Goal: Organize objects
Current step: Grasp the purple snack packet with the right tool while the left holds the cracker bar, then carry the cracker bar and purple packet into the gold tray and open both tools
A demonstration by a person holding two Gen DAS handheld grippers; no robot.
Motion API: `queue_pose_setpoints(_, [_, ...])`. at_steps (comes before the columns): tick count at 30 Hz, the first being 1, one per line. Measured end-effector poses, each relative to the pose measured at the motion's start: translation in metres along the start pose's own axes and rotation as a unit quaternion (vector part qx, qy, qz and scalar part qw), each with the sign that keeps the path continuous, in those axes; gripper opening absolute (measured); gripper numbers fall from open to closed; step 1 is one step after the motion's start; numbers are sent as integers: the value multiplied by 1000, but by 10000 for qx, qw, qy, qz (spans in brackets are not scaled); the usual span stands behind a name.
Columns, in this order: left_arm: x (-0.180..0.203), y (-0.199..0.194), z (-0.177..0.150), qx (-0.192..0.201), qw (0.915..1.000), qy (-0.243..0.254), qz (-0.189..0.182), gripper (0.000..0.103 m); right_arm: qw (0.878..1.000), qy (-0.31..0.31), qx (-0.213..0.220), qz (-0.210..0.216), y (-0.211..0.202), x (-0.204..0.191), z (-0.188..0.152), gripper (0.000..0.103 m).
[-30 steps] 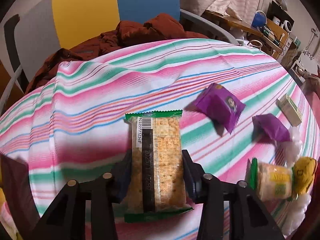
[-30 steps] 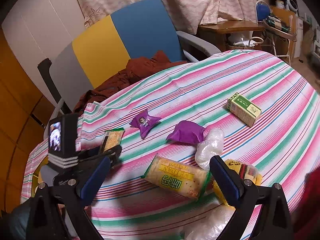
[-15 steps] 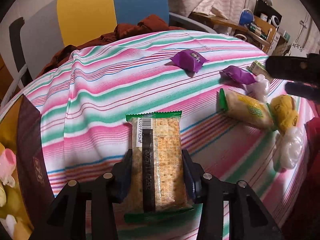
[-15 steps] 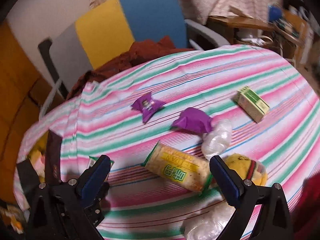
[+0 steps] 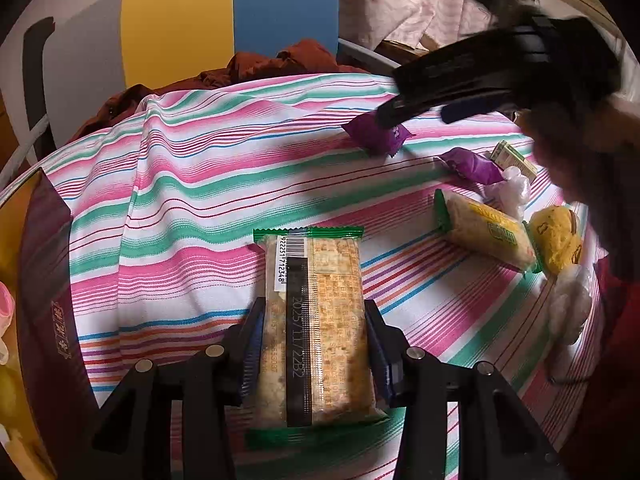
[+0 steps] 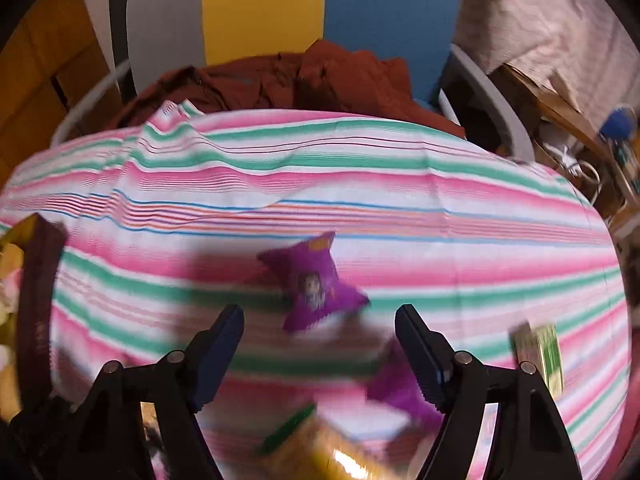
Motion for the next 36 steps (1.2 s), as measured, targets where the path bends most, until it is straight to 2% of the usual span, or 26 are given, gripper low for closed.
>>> queue_pose_setpoints(3, [-2,1,1,-3,10000,-65,-37,46,9996,-145,-249,-14,22,0,13,76])
queue_pose_setpoints(4, [-2,1,1,0,9999,-89,-50,46,9993,-180,-316,-26,27,0,15,73])
queue_pose_setpoints(6, [-3,1,1,14,9999,-84,-56,46,9982,-284,-505,-127,39,-1,19,55])
queue_pose_setpoints(7, [-3,1,1,20,9999,-88,-62,46,9979,-301,-566,-69,43,-2,19,38])
queue_pose_setpoints(8, [-3,1,0,27,9999,-85,-69,46,9977,-296,-603,-41,44,-2,17,36])
queue_pose_setpoints(14, [-3,0,0,103,9999,-33,-78,45,9991,27,-370,190,17,-8,-11,36])
queue_pose_setpoints(20, [-1,0,-1,130,9999,32,-39,45,9971,443,180,599,-35,-28,-50,36])
queue_pose_setpoints(24, [-1,-6,-2,61,10000,-20,-32,45,9928,780,557,718,-54,-37,-64,35])
queue_pose_setpoints(27, [-1,-19,-3,24,9999,-120,-121,45,9908,856,716,764,-61,-43,-69,36])
queue_pose_setpoints(36, [-4,-88,-7,561,9984,-56,-98,45,9930,591,844,580,-64,-56,-68,36])
Point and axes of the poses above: each gripper's, at about its wrist camera, not at the fingertips, and y roughly the way its jaws point, x to its right, z to its top, the point moved 2 cm from there along y, roughly the way its jaws point, and after that the axes turned 13 degrees about -y, right-handed, at the moved point
